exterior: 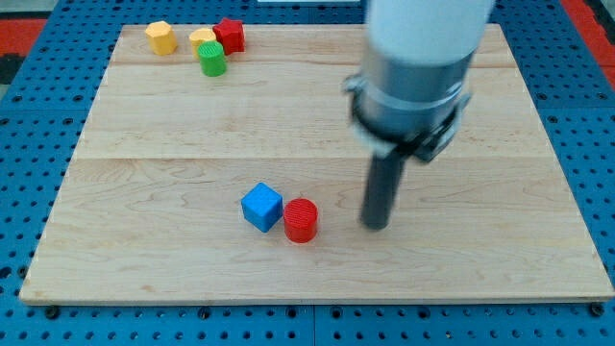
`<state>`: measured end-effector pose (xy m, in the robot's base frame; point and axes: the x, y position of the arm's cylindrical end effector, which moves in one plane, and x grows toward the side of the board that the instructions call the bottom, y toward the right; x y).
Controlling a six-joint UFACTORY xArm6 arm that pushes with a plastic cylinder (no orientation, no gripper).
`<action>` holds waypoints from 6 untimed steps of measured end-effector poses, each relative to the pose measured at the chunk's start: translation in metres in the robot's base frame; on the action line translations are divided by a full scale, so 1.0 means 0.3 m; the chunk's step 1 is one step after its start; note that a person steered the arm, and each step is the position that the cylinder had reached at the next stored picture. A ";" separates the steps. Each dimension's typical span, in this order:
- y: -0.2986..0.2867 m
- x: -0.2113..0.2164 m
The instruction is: Take the red circle towards the blue triangle
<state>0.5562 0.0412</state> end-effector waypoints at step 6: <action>-0.344 -0.529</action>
<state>0.3974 -0.0621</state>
